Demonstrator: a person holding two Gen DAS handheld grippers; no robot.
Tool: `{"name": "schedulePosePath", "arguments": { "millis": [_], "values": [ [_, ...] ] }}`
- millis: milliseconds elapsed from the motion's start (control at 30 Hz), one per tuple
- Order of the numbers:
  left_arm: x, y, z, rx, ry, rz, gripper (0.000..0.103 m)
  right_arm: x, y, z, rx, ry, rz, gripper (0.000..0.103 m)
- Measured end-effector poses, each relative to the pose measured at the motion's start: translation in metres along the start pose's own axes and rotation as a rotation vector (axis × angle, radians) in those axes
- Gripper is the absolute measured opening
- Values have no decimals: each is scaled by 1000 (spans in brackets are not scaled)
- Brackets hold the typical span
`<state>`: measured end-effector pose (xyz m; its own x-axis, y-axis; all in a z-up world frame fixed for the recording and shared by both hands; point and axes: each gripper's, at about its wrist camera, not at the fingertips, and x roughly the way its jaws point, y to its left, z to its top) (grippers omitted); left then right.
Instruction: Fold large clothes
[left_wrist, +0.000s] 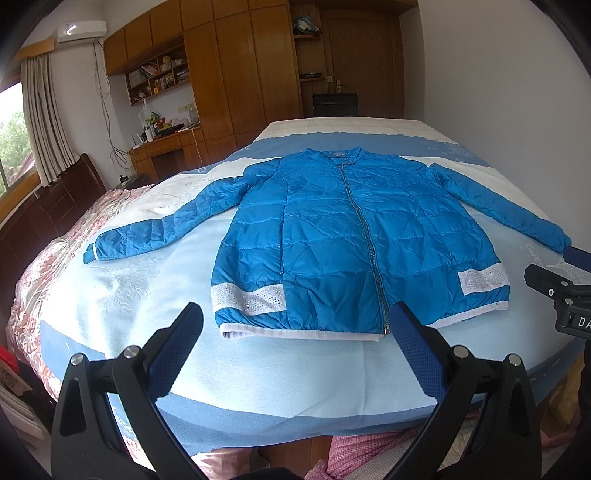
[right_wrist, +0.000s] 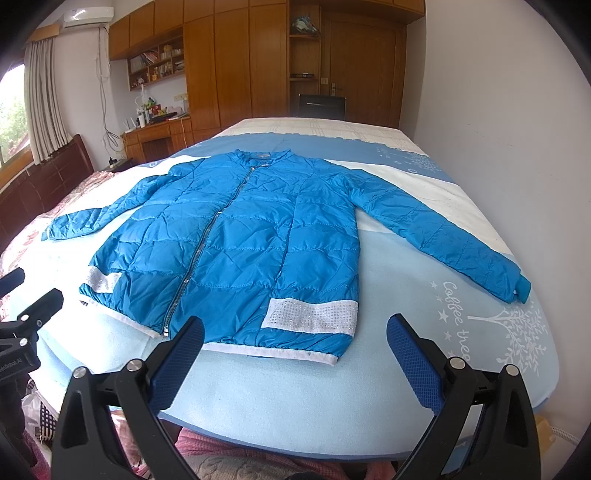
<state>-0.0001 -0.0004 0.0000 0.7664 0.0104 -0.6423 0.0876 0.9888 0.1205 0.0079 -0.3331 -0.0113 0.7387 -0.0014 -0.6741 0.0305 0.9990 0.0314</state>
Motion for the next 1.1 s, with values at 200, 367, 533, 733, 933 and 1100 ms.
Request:
{"name": "schedulePosePath", "arguments": {
  "millis": [200, 367, 533, 733, 933, 1100],
  "values": [
    [1, 1, 1, -2, 2, 0, 100, 0, 0, 0, 0, 2, 0, 99],
    [0, 0, 0, 0, 0, 0, 100, 0, 0, 0, -1, 1, -1, 99],
    [0, 0, 0, 0, -1, 0, 100, 1, 0, 0, -1, -1, -1, 99],
    [0, 0, 0, 0, 1, 1, 100, 2, 0, 0, 0, 0, -1, 99],
    [1, 1, 1, 3, 4, 4, 100, 3, -1, 0, 0, 2, 0, 99],
    [6, 12, 4, 5, 5, 3, 100, 4, 0, 3, 3, -1, 4, 99]
  ]
}}
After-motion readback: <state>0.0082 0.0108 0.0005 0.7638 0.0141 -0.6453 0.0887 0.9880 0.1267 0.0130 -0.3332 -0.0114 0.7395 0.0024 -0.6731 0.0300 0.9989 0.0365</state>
